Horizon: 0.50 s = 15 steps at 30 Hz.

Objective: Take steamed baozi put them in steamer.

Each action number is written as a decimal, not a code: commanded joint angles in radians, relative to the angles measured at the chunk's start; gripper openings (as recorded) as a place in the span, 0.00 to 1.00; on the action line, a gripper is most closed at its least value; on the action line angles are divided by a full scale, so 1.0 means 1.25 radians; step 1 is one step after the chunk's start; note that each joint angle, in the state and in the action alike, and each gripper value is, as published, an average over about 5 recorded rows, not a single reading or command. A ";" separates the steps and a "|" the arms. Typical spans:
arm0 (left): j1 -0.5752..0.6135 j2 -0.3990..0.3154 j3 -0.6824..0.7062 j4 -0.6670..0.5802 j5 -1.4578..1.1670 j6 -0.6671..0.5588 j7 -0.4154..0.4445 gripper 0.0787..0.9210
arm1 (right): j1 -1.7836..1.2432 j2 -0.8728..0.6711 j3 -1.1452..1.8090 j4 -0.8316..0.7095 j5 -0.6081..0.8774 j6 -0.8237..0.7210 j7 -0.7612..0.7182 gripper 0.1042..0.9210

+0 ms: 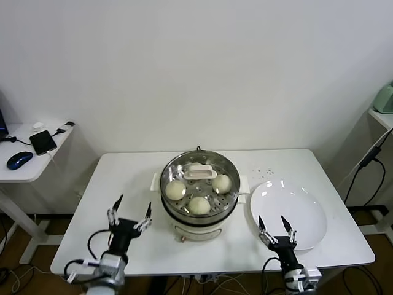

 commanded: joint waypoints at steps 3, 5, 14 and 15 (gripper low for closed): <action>0.163 -0.010 -0.004 0.013 -0.162 -0.031 -0.036 0.88 | -0.102 -0.031 -0.016 0.095 -0.021 -0.016 0.003 0.88; 0.169 -0.010 -0.004 0.004 -0.149 0.008 -0.039 0.88 | -0.115 -0.037 -0.019 0.111 -0.027 -0.022 0.011 0.88; 0.187 -0.013 -0.009 -0.024 -0.173 0.068 -0.044 0.88 | -0.158 -0.031 -0.029 0.156 -0.052 -0.041 0.037 0.88; 0.187 -0.014 -0.008 -0.025 -0.173 0.069 -0.044 0.88 | -0.159 -0.032 -0.030 0.155 -0.055 -0.042 0.039 0.88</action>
